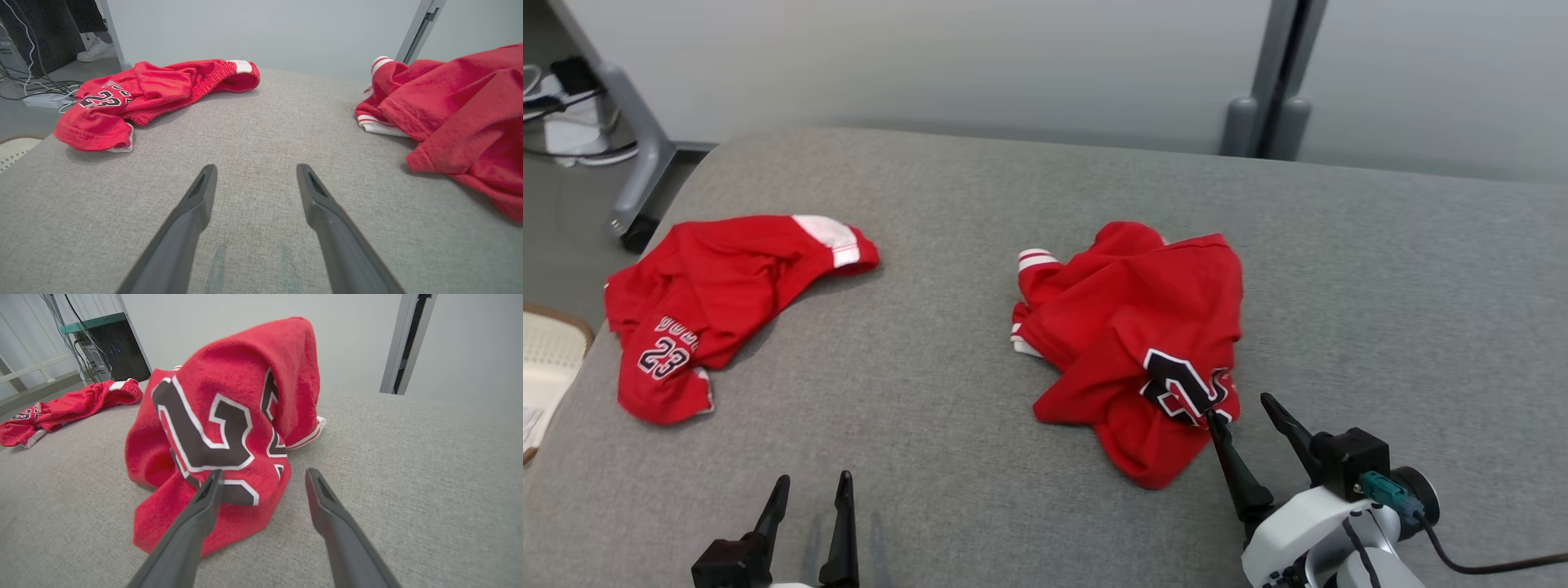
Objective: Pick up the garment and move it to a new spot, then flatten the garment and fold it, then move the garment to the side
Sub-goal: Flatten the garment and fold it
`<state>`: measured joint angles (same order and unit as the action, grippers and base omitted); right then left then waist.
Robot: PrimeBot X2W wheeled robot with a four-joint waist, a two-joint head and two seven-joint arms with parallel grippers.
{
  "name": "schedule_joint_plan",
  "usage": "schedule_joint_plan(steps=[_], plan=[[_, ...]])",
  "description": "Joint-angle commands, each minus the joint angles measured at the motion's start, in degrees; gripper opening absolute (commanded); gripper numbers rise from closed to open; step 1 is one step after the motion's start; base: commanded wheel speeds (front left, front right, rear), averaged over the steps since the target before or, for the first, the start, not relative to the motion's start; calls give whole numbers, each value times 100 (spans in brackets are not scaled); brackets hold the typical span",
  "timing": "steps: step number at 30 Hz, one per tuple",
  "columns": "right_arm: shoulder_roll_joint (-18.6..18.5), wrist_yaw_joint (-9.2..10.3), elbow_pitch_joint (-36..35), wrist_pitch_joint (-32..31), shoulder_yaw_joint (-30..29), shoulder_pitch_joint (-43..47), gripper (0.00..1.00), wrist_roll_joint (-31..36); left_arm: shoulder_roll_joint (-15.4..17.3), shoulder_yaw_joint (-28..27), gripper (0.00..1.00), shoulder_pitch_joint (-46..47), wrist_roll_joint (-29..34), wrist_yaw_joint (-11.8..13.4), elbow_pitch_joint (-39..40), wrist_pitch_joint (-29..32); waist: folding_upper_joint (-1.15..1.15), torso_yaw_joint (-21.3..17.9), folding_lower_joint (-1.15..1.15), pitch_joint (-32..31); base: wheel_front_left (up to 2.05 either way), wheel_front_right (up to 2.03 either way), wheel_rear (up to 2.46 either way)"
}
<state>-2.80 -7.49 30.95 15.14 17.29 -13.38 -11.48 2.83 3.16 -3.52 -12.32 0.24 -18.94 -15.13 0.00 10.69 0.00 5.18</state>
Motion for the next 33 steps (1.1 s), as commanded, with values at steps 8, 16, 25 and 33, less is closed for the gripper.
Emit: schedule_joint_plan(steps=[8, 16, 25, 33], plan=[[-53, -1, 356, 1, -146, -364, 0, -331, 18, 6, 100, 197, -49, 40, 43, -3, 0, 354, 0, 280, 0, 0, 0], [-72, 0, -436, 3, -704, -356, 0, -404, 17, -9, 100, 201, -73, -14, 39, -3, 0, 16, 0, 131, 0, 0, 0], [-481, -1, -1863, 1, -1117, -1058, 0, -208, 19, 113, 100, 201, -134, -4, -22, -3, 0, -611, 0, -160, 0, 0, 0], [-531, -1, -1775, 1, -573, -1442, 0, -21, 22, 401, 100, 250, -322, 2, -105, -3, 0, -521, 0, -165, 0, 0, 0]])
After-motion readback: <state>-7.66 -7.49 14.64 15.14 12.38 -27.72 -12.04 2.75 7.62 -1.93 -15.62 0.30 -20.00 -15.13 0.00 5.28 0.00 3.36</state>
